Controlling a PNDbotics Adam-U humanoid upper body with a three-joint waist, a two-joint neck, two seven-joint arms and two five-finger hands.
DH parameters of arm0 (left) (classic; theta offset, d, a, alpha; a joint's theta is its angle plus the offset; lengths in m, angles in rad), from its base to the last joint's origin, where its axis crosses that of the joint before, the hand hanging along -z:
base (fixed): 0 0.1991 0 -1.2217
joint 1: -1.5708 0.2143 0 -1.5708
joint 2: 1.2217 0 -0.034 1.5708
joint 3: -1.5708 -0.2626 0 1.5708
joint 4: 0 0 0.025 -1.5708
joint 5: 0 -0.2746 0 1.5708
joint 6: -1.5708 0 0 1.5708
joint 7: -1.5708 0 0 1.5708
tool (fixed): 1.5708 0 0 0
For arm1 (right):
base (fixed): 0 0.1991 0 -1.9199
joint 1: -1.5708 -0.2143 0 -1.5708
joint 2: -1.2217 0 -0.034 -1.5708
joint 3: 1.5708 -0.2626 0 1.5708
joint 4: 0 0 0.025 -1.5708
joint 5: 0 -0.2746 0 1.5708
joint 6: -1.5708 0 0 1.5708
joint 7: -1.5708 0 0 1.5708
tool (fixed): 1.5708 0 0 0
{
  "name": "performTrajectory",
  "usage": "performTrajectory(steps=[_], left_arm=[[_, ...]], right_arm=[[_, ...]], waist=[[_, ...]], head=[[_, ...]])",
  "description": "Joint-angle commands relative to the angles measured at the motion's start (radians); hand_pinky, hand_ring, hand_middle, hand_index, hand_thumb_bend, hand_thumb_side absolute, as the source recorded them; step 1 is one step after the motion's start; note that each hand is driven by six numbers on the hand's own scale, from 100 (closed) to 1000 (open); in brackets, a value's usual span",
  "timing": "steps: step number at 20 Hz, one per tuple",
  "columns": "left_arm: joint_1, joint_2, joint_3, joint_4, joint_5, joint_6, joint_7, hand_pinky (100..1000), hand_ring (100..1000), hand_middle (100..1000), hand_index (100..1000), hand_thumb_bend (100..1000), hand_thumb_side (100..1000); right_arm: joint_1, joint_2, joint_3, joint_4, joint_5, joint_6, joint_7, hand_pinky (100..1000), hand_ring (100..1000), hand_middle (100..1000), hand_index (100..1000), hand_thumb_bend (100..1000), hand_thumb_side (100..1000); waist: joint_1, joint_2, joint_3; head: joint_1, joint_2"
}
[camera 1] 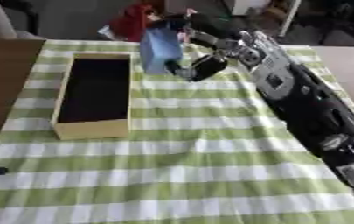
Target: Pick up objects on the table and place them in the box.
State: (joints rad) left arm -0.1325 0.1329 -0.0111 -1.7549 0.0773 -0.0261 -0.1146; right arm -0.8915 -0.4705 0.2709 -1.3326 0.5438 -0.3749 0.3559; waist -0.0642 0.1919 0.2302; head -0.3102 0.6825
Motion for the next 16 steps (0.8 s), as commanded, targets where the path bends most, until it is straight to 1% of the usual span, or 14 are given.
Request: performTrajectory(steps=[1,7,12,14,16], left_arm=[[-0.013,0.016,-0.009,-0.014,0.003,-0.001,-0.011,622,893,701,667,100,621],[-0.021,0.012,-0.018,-0.014,0.001,-0.001,-0.021,623,893,701,666,100,623],[-0.028,0.010,-0.022,-0.016,0.002,-0.001,-0.026,623,893,701,665,100,621],[-0.029,0.009,-0.022,-0.016,0.002,-0.002,-0.026,623,893,701,665,100,620],[-0.029,0.009,-0.022,-0.015,0.002,-0.002,-0.026,623,893,701,665,100,621]], right_arm=[[-0.048,0.036,-0.009,0.042,0.018,-0.008,0.001,778,801,678,974,100,100],[-0.098,0.144,-0.005,0.159,0.090,-0.025,0.016,781,826,688,976,100,118],[-0.104,0.200,-0.009,0.239,0.172,-0.044,0.012,786,844,700,978,100,129],[-0.101,0.210,-0.009,0.259,0.201,-0.051,0.007,793,873,714,981,100,134],[-0.098,0.217,-0.008,0.273,0.231,-0.058,0.005,808,936,757,984,100,140]], waist=[[0.003,-0.009,0.009],[0.002,0.002,0.039],[0.002,0.008,0.057],[0.002,0.010,0.060],[0.002,0.010,0.061]], head=[[-0.018,-0.012],[-0.041,-0.016],[-0.045,-0.021],[-0.045,-0.021],[-0.045,-0.020]])
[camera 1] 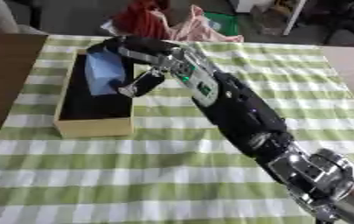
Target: Pick up objects on the table and place them in the box.
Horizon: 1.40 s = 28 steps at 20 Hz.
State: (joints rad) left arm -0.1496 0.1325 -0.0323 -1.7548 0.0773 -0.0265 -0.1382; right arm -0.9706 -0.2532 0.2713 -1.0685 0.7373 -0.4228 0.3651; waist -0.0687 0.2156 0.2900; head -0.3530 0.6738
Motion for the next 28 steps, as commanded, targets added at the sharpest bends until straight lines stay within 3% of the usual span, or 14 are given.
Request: performTrajectory(steps=[1,3,7,11,15,22,24,28], left_arm=[[-0.012,0.009,-0.001,-0.015,0.002,-0.001,-0.003,623,893,700,665,100,621],[-0.013,0.008,-0.001,-0.015,0.003,-0.001,-0.003,623,893,700,665,100,620],[-0.013,0.008,-0.001,-0.015,0.004,-0.001,-0.002,623,893,700,666,100,619],[-0.013,0.008,0.000,-0.015,0.005,-0.002,-0.001,624,893,700,666,100,618],[-0.010,0.008,0.004,-0.015,0.006,-0.002,0.002,624,892,700,666,100,615],[0.004,0.011,0.017,-0.013,0.003,-0.002,0.014,624,892,700,664,100,618],[0.007,0.013,0.022,-0.013,0.002,-0.002,0.018,624,892,699,663,100,616],[0.012,0.013,0.030,-0.013,0.001,-0.003,0.025,625,892,700,661,100,617]], right_arm=[[-0.018,0.002,-0.007,0.013,0.053,-0.014,-0.005,839,1000,822,990,100,165],[-0.016,0.004,-0.006,0.015,0.081,-0.023,-0.008,884,1000,890,999,100,288],[-0.011,0.004,-0.008,0.013,0.113,-0.034,-0.025,900,1000,945,1000,100,424],[-0.005,0.000,-0.015,0.010,0.120,-0.033,-0.044,899,1000,976,1000,100,447],[0.001,-0.015,-0.031,-0.019,0.081,-0.009,-0.092,880,1000,950,999,100,353],[0.035,-0.123,-0.031,-0.207,-0.149,0.057,-0.176,820,1000,874,980,100,187],[0.063,-0.168,-0.035,-0.288,-0.238,0.091,-0.198,804,1000,857,975,100,174],[0.143,-0.246,-0.068,-0.434,-0.421,0.185,-0.248,765,1000,821,963,100,246]], waist=[[0.007,-0.014,0.001],[0.008,-0.014,0.001],[0.009,-0.015,-0.002],[0.011,-0.017,-0.007],[0.013,-0.020,-0.014],[0.012,-0.036,-0.050],[0.013,-0.039,-0.061],[0.016,-0.041,-0.082]], head=[[-0.002,-0.010],[-0.002,-0.009],[0.001,-0.007],[0.005,-0.007],[0.014,-0.005],[0.052,0.001],[0.063,0.004],[0.082,0.009]])
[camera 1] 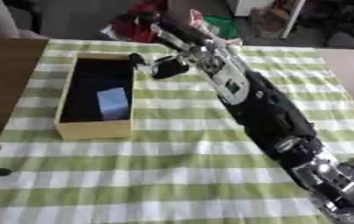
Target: Pick up objects on the table and place them in the box.
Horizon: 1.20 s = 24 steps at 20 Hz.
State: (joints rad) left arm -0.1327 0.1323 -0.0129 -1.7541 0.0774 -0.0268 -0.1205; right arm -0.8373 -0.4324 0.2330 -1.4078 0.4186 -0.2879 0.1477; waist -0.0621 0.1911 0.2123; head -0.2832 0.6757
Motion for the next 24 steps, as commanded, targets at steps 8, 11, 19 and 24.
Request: performTrajectory(steps=[8,11,19,24], left_arm=[[0.000,0.013,0.020,-0.014,-0.004,-0.002,0.011,627,894,702,657,100,616],[0.002,0.012,0.021,-0.015,-0.007,-0.003,0.010,627,895,703,657,100,604],[0.005,0.010,0.024,-0.014,-0.016,-0.006,0.007,628,897,706,658,100,611],[0.008,0.009,0.025,-0.013,-0.021,-0.009,0.006,629,898,706,658,100,611]], right_arm=[[0.198,-0.143,-0.153,-0.252,-0.371,0.189,-0.153,716,1000,774,944,100,442],[0.259,-0.138,-0.198,-0.275,-0.457,0.213,-0.204,706,1000,764,940,100,577],[0.387,-0.098,-0.269,-0.289,-0.632,0.234,-0.273,705,1000,807,954,100,584],[0.430,-0.076,-0.288,-0.282,-0.665,0.232,-0.283,716,1000,845,974,100,616]], waist=[[0.017,-0.016,-0.037],[0.022,-0.014,-0.048],[0.033,-0.007,-0.068],[0.040,0.000,-0.081]], head=[[0.033,0.008],[0.039,0.012],[0.066,0.031],[0.097,0.052]])
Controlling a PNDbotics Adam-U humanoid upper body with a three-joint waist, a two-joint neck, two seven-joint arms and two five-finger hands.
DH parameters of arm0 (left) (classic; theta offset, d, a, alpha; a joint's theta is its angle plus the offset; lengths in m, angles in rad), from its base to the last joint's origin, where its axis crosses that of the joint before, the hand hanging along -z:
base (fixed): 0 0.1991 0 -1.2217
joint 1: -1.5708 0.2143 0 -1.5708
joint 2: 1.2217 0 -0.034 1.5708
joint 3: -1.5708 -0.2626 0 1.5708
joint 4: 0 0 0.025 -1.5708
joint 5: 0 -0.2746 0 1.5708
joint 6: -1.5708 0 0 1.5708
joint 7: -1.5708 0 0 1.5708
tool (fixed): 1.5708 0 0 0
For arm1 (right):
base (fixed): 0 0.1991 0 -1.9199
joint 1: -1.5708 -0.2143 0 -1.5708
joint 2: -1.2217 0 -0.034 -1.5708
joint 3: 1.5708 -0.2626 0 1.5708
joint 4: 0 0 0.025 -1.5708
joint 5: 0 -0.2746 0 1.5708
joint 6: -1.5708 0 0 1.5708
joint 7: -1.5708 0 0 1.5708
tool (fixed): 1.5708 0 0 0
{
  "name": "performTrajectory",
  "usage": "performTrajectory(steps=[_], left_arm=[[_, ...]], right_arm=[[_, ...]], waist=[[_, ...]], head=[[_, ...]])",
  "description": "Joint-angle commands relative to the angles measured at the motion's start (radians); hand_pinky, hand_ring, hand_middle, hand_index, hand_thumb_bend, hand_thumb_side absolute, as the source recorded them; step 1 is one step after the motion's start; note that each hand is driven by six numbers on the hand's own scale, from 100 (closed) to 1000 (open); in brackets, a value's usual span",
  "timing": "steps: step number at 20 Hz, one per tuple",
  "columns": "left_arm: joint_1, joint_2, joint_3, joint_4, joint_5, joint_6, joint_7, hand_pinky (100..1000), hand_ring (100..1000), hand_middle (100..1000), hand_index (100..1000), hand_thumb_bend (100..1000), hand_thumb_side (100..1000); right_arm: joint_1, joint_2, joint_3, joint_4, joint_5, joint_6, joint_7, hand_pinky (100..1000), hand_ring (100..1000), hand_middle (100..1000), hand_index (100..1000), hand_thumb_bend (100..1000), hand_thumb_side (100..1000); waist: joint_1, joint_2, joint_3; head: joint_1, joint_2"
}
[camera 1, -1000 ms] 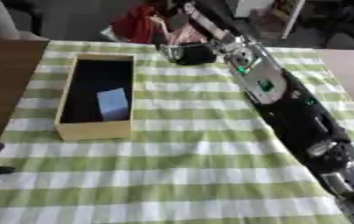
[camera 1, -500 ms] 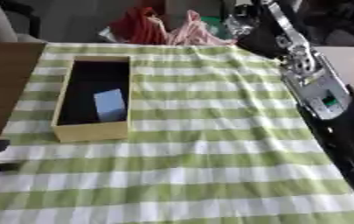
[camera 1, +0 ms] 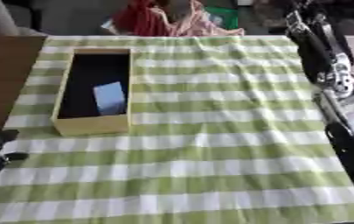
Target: Pick up objects on the table and place them in the box.
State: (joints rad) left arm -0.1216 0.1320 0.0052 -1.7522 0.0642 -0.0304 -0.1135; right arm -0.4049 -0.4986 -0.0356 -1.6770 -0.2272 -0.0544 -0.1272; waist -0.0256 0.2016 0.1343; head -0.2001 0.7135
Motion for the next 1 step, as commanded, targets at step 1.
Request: performTrajectory(steps=[1], left_arm=[[-0.003,0.009,0.007,-0.014,-0.008,-0.006,-0.001,629,898,706,658,100,612]], right_arm=[[0.002,-0.007,-0.023,-0.012,-0.022,-0.002,-0.010,716,1000,844,974,100,620]], waist=[[0.004,-0.010,-0.005]], head=[[0.018,0.016]])
